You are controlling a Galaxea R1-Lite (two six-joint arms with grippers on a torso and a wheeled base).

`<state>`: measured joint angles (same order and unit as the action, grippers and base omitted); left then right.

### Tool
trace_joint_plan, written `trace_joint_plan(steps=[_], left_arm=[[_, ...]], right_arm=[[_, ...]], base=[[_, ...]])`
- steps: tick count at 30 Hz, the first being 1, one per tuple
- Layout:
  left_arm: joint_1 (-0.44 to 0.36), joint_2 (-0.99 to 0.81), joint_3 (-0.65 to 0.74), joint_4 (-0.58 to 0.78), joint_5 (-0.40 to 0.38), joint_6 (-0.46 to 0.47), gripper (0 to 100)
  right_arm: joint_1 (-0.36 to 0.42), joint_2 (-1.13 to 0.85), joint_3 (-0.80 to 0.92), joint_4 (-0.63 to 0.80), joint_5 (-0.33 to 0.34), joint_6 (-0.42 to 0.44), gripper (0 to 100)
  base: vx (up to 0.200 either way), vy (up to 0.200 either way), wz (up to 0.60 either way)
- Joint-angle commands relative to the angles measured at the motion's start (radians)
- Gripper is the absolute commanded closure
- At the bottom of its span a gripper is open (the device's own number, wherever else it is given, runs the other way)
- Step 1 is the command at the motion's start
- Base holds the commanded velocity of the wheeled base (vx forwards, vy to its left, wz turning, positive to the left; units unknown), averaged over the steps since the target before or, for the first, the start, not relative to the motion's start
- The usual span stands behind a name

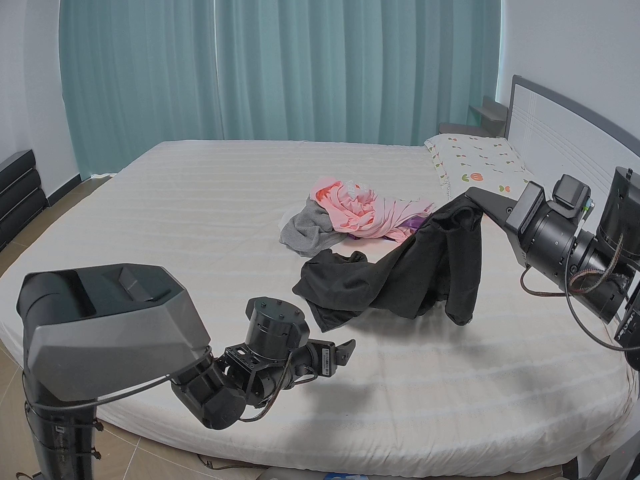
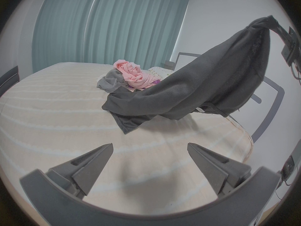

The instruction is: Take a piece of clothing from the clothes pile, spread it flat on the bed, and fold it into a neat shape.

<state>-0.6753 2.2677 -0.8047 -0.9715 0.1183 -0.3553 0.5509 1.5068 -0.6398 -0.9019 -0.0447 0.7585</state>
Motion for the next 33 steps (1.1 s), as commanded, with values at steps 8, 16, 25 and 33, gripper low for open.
trace_joint_plan(steps=[8,16,25,33], left_arm=[[0.037,0.112,-0.11,-0.061,-0.042,-0.036,0],[0.049,0.219,-0.217,-0.056,-0.045,-0.045,0],[0.049,0.354,-0.36,-0.039,-0.043,-0.016,0],[0.049,0.382,-0.442,-0.01,-0.025,0.007,0]], right_arm=[[0.05,-0.088,0.037,0.001,0.003,-0.002,100],[0.096,-0.088,0.035,0.009,0.002,-0.002,100],[0.098,-0.086,0.022,0.009,0.008,-0.004,100],[0.09,-0.073,0.009,0.011,0.011,-0.002,100]], base=[[0.0,0.0,0.0],[0.0,0.0,0.0],[0.0,0.0,0.0],[0.0,0.0,0.0]])
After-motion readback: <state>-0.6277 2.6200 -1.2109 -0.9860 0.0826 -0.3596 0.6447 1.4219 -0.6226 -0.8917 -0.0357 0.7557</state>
